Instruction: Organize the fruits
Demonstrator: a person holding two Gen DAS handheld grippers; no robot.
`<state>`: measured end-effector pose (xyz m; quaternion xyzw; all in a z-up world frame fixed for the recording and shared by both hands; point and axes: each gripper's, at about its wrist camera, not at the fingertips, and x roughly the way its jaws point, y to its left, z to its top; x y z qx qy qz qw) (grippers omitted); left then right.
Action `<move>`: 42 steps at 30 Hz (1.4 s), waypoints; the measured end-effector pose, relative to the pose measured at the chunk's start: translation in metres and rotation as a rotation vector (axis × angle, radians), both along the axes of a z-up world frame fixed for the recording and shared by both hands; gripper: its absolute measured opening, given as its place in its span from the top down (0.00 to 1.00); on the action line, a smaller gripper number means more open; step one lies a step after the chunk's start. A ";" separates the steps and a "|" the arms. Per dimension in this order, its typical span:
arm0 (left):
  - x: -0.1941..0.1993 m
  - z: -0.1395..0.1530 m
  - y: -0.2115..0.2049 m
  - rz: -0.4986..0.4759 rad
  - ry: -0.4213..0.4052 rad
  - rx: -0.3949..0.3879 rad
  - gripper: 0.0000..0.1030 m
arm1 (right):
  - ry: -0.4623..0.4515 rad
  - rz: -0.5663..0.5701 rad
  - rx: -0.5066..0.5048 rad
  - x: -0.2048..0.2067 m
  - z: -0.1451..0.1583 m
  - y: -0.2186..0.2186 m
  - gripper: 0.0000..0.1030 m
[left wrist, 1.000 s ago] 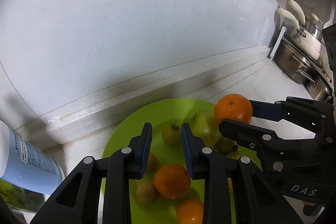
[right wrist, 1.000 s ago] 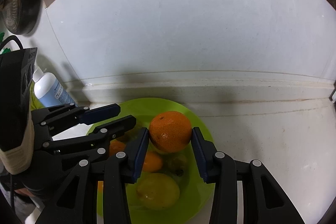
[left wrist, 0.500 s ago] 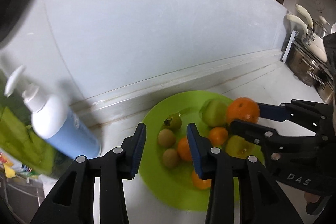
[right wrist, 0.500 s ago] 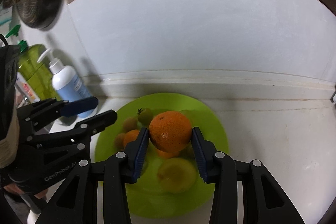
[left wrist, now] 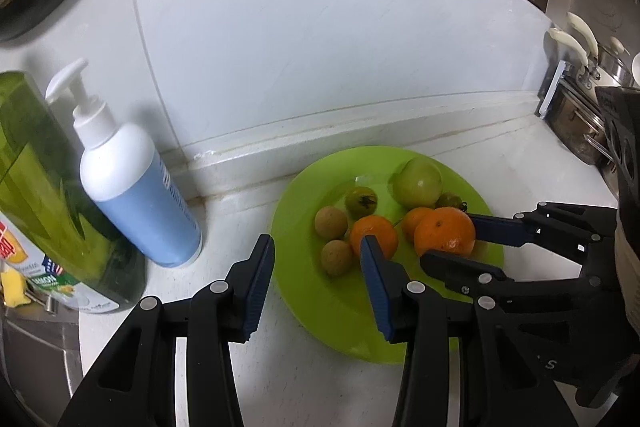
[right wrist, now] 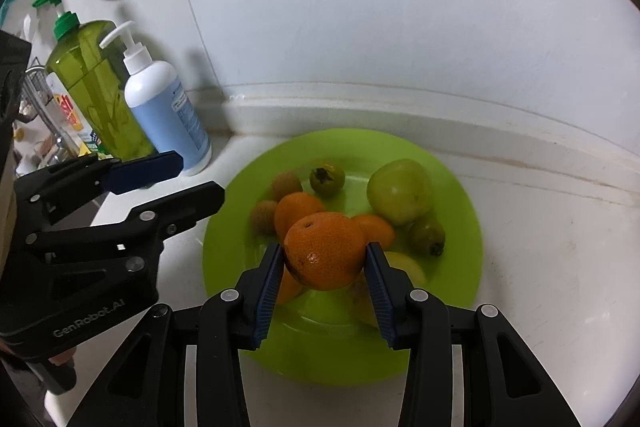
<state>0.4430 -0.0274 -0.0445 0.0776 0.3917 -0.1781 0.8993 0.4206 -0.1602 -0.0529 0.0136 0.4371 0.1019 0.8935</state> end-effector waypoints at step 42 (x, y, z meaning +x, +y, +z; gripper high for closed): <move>-0.149 0.064 0.036 0.086 -0.196 -0.033 0.29 | -0.204 -0.119 0.017 -0.137 0.059 0.011 0.42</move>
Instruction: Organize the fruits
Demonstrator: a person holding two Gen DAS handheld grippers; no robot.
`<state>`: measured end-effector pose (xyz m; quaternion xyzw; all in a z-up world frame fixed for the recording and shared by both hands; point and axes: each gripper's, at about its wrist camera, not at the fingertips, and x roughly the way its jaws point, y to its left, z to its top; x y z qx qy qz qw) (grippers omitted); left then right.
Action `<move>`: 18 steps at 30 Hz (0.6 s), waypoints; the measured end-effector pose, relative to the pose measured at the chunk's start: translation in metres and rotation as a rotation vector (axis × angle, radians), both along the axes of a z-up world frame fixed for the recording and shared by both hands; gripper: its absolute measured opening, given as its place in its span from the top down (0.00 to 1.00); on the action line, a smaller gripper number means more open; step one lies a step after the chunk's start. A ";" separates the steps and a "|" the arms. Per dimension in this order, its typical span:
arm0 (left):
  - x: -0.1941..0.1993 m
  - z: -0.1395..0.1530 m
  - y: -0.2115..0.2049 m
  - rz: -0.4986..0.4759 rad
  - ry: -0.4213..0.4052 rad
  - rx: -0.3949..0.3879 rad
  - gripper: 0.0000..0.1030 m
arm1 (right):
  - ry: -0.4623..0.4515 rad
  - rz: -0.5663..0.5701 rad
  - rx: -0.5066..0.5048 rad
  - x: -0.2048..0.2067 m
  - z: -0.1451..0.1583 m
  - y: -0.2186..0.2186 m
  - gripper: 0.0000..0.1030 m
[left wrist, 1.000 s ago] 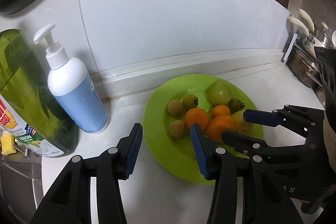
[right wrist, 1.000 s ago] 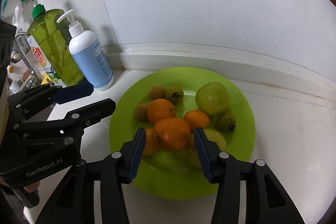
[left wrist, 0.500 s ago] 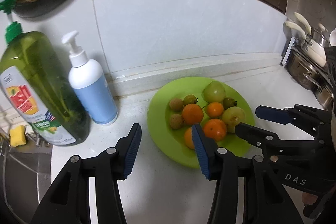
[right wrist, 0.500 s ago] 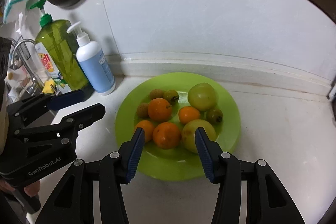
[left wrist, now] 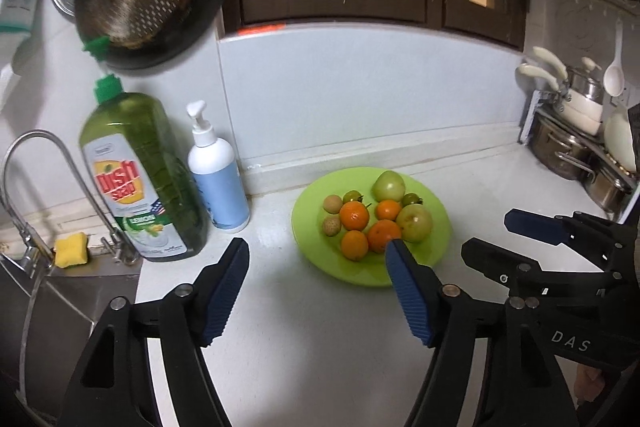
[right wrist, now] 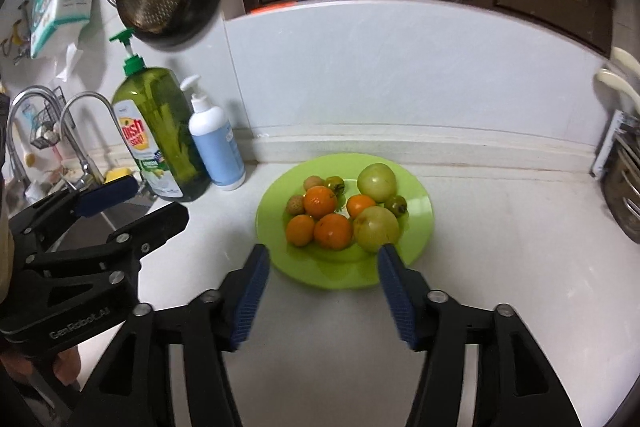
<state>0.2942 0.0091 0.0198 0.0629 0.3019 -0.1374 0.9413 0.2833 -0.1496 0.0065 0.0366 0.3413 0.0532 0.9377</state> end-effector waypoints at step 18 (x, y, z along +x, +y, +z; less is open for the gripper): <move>-0.121 0.019 0.014 0.049 -0.118 0.007 0.02 | -0.133 -0.118 -0.007 -0.127 0.021 0.000 0.23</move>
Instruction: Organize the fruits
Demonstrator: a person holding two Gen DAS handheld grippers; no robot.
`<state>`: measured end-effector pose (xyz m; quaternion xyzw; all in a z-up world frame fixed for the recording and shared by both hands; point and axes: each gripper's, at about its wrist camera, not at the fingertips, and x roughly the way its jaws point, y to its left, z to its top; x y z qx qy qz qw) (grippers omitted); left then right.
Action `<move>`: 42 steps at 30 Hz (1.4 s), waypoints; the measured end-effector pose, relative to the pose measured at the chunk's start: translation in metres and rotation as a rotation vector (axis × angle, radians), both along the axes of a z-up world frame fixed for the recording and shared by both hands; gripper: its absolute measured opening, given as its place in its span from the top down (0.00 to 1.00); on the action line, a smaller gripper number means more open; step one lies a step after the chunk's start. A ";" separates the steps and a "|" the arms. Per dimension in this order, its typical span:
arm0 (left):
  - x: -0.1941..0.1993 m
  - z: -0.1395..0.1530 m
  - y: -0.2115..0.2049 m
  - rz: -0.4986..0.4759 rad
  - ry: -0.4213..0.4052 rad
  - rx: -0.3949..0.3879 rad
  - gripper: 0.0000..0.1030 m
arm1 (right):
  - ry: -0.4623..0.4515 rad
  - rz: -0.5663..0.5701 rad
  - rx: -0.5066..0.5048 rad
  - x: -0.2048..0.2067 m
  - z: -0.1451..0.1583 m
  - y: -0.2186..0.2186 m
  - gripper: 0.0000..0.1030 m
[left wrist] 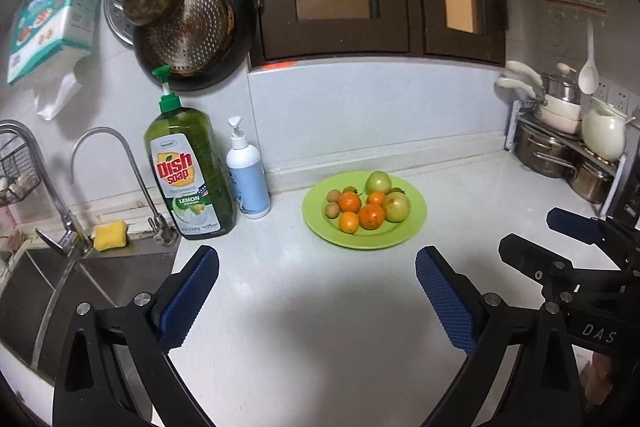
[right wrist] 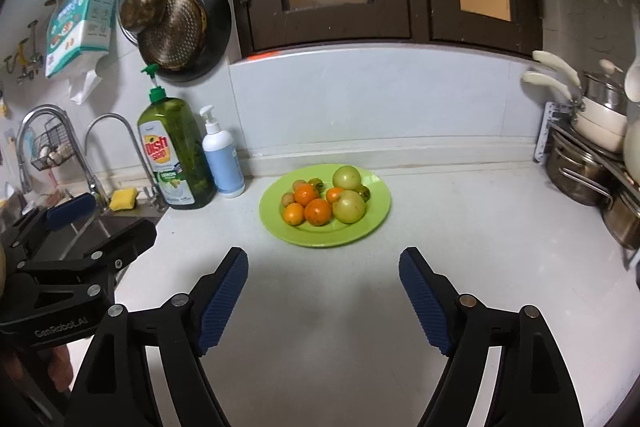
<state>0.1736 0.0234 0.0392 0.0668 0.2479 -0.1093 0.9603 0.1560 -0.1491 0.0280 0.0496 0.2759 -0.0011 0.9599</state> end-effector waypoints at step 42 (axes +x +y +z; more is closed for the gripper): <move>-0.204 0.019 -0.029 0.106 -0.108 -0.027 0.00 | -0.118 0.011 -0.032 -0.198 0.018 -0.042 0.13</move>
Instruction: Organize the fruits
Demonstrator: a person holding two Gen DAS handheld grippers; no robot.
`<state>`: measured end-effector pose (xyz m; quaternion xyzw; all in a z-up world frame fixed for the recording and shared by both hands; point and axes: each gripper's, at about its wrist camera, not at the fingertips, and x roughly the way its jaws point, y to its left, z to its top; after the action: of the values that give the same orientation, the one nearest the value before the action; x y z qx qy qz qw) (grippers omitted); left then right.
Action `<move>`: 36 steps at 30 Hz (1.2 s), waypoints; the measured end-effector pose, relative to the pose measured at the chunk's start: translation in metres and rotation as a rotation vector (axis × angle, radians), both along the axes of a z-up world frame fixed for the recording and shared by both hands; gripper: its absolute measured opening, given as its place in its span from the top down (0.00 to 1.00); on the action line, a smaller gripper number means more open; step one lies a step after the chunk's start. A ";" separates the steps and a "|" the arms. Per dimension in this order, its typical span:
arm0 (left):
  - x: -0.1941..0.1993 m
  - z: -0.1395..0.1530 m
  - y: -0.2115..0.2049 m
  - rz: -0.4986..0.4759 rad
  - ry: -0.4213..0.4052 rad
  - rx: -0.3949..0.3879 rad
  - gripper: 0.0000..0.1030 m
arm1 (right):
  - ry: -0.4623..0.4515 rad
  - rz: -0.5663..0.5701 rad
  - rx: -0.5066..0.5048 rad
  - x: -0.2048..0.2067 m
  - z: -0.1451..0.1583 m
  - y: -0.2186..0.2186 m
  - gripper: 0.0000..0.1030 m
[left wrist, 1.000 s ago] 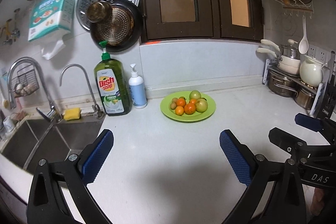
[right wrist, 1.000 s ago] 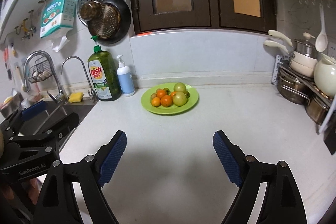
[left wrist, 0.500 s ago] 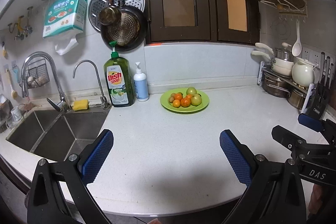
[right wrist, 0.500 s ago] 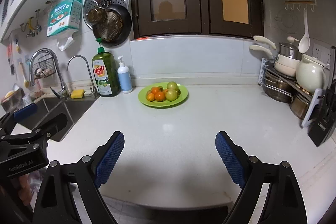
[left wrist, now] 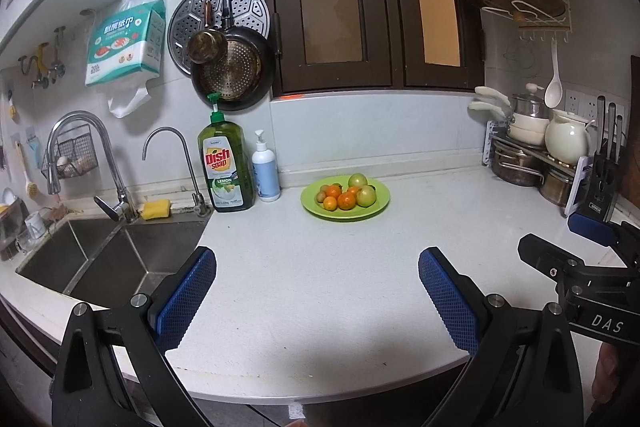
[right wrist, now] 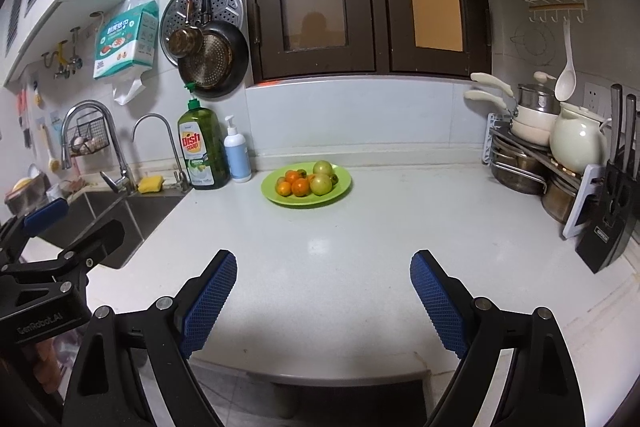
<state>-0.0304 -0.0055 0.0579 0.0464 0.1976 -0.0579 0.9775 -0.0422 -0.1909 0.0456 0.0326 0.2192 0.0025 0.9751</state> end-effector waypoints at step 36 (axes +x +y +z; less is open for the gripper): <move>0.000 -0.001 0.003 0.022 0.002 0.007 0.00 | -0.002 0.022 -0.014 0.001 0.005 0.005 0.13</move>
<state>-0.0305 -0.0020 0.0574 0.0475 0.1992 -0.0467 0.9777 -0.0414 -0.1864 0.0505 0.0234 0.2185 0.0115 0.9755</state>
